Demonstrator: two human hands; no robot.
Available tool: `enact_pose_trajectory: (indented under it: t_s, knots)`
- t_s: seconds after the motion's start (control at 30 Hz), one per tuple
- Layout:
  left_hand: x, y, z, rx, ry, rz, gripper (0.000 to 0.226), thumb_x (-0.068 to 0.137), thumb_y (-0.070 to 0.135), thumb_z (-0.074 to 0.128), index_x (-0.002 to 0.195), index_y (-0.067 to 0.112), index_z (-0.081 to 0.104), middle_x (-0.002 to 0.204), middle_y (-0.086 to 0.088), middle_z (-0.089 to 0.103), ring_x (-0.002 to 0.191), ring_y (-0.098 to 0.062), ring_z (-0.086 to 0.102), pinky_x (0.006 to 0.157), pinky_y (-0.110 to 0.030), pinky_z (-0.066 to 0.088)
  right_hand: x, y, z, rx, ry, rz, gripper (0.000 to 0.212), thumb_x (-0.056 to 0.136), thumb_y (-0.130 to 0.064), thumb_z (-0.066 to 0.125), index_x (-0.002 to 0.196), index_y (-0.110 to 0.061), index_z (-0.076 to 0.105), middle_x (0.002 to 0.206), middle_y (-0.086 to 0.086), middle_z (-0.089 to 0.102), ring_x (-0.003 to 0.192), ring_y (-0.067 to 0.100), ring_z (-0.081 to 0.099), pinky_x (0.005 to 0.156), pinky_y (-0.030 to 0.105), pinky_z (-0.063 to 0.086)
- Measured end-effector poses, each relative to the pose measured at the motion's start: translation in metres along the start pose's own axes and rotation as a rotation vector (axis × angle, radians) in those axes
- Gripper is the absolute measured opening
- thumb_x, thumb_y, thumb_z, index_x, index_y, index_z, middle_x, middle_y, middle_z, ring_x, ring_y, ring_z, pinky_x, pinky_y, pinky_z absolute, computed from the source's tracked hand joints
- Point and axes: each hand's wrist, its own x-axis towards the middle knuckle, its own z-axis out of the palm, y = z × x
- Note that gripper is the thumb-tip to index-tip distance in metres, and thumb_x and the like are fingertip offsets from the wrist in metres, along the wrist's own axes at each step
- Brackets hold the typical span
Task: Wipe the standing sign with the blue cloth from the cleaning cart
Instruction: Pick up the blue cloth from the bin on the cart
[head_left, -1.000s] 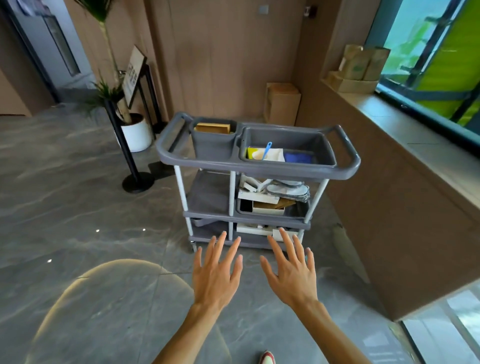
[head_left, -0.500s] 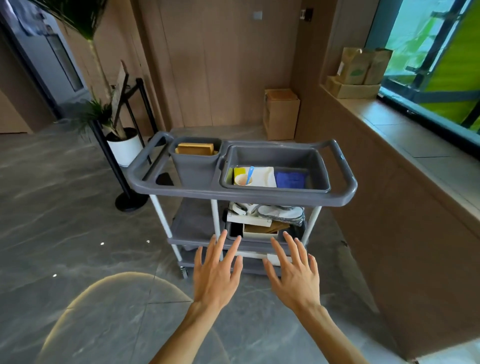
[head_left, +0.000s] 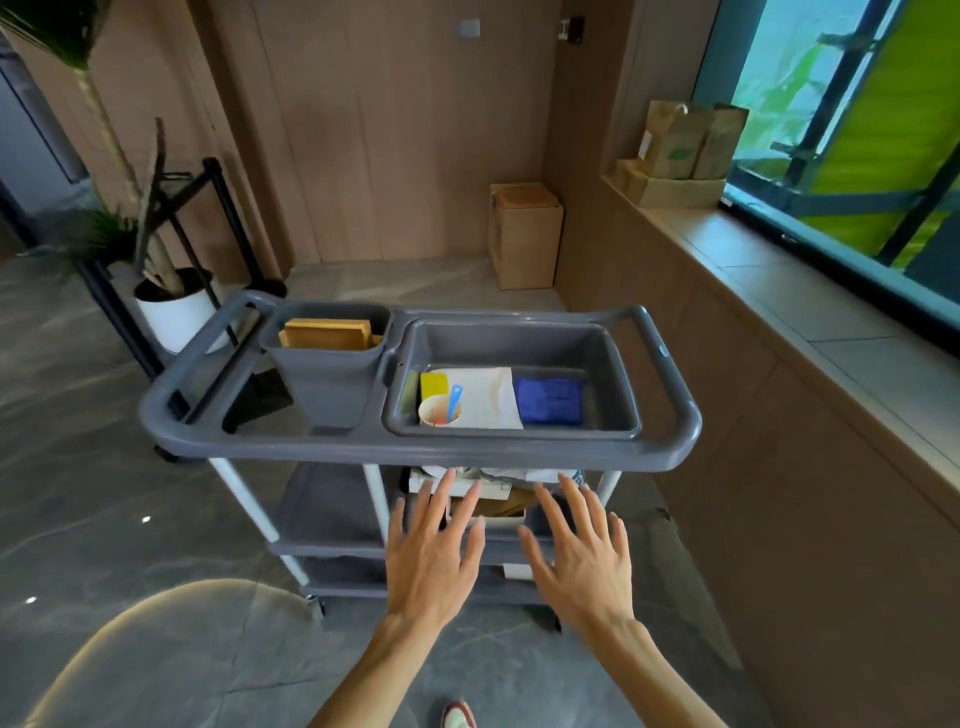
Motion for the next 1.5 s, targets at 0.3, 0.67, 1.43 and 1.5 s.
enact_pose_trajectory:
  t_s: [0.3,0.67,1.43,1.5]
  knots:
    - [0.122,0.008,0.047,-0.046,-0.056,0.044,0.050,0.102,0.050,0.030,0.150,0.041,0.040,0.162,0.003,0.033,0.149,-0.021,0.032,0.117,-0.053,0.030,0.109,0.023,0.022,-0.014,-0.052,0.084,0.068,0.095,-0.074,0.016,0.156,-0.045,0.020,0.170,-0.010,0.008,0.158,0.020,0.009,0.126,0.054,0.012]
    - [0.226,0.020,0.093,-0.136,-0.112,0.114,0.053,0.104,0.050,0.020,0.145,0.035,0.051,0.156,0.000,0.044,0.145,-0.024,0.039,0.111,-0.053,0.039,0.212,0.068,0.044,-0.019,-0.116,0.158,0.066,0.097,-0.071,0.013,0.158,-0.047,0.008,0.170,-0.014,-0.002,0.158,0.016,0.001,0.126,0.051,0.003]
    - [0.388,0.032,0.236,-0.062,-0.178,-0.116,0.043,0.096,0.040,0.060,0.138,0.029,0.060,0.143,-0.008,0.059,0.132,-0.024,0.055,0.103,-0.048,0.048,0.400,0.163,0.112,0.166,-0.424,0.082,0.060,0.105,-0.053,0.028,0.160,-0.036,0.011,0.171,-0.008,0.004,0.157,0.019,0.006,0.125,0.039,0.022]
    - [0.396,0.027,0.251,-0.083,-0.190,-0.118,0.043,0.095,0.040,0.062,0.137,0.029,0.061,0.143,-0.008,0.059,0.130,-0.024,0.056,0.101,-0.047,0.050,0.409,0.166,0.124,0.217,-0.448,0.105,0.060,0.105,-0.049,0.034,0.160,-0.034,0.015,0.170,-0.008,0.009,0.156,0.019,0.011,0.120,0.037,0.032]
